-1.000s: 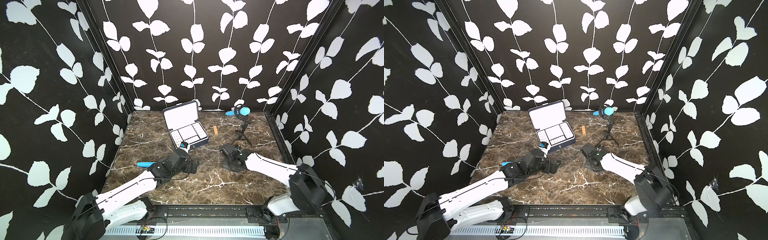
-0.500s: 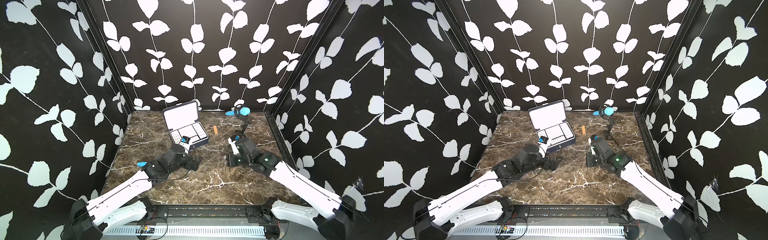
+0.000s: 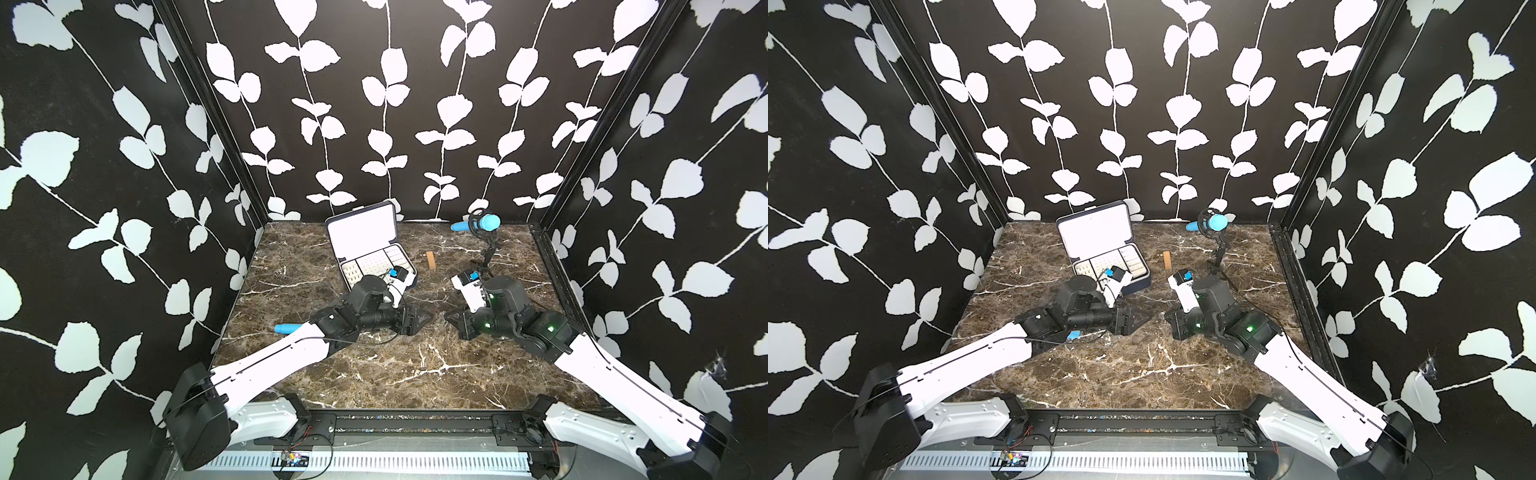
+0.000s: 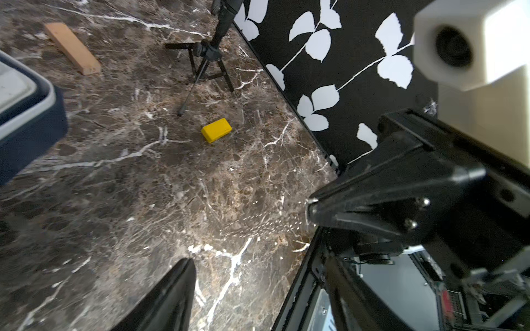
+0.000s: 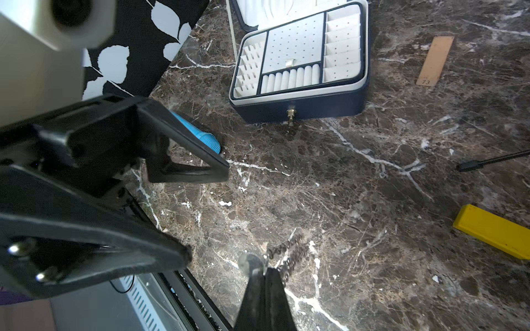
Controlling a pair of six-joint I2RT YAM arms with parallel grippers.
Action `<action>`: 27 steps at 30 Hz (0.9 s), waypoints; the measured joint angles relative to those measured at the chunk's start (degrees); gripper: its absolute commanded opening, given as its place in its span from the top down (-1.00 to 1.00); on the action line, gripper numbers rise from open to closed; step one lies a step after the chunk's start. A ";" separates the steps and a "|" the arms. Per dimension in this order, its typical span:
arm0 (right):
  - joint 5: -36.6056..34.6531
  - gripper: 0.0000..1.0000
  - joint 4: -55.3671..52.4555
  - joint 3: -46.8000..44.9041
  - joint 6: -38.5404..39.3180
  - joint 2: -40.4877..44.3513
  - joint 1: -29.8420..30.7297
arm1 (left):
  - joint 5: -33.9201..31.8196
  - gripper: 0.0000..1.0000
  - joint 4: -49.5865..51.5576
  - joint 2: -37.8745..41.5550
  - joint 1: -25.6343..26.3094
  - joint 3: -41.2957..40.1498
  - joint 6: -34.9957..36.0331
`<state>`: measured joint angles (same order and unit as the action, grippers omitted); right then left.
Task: Put jewelry chain into jewelry box
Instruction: Pick up the necklace from the center of the board.
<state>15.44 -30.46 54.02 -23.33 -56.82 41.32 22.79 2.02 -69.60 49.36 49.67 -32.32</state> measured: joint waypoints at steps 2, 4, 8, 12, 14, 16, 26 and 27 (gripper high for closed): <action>0.52 1.00 0.48 -0.02 0.00 0.00 0.00 | 1.68 -0.37 -2.21 -1.29 0.00 0.00 -1.62; 1.01 1.00 1.03 -0.04 0.00 0.00 0.00 | 3.26 -0.32 -4.35 -2.58 0.00 0.00 -3.06; 1.66 1.00 1.81 -0.33 -0.11 0.00 0.00 | 5.03 -0.18 -6.64 -4.37 0.00 0.00 -4.85; 1.73 1.00 2.01 -0.57 -0.42 0.00 0.00 | 6.16 0.03 -7.89 -5.18 0.00 0.00 -6.10; 1.75 1.00 2.03 -0.59 -0.48 0.00 0.00 | 6.62 0.16 -8.35 -5.18 0.00 0.00 -6.47; 1.75 1.00 2.12 -0.61 -0.48 0.00 0.00 | 6.91 0.26 -8.92 -5.18 0.00 0.00 -6.80; 1.77 1.00 2.36 -0.61 -0.66 0.00 0.00 | 7.87 0.53 -10.05 -5.18 0.00 0.00 -7.54; 1.77 1.00 2.38 -0.63 -0.68 0.00 0.00 | 7.89 0.57 -10.14 -5.18 0.00 0.00 -7.58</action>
<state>17.21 -28.08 53.39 -24.01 -56.82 41.32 30.68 -8.12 -74.78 49.36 49.67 -39.90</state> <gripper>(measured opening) 0.045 0.240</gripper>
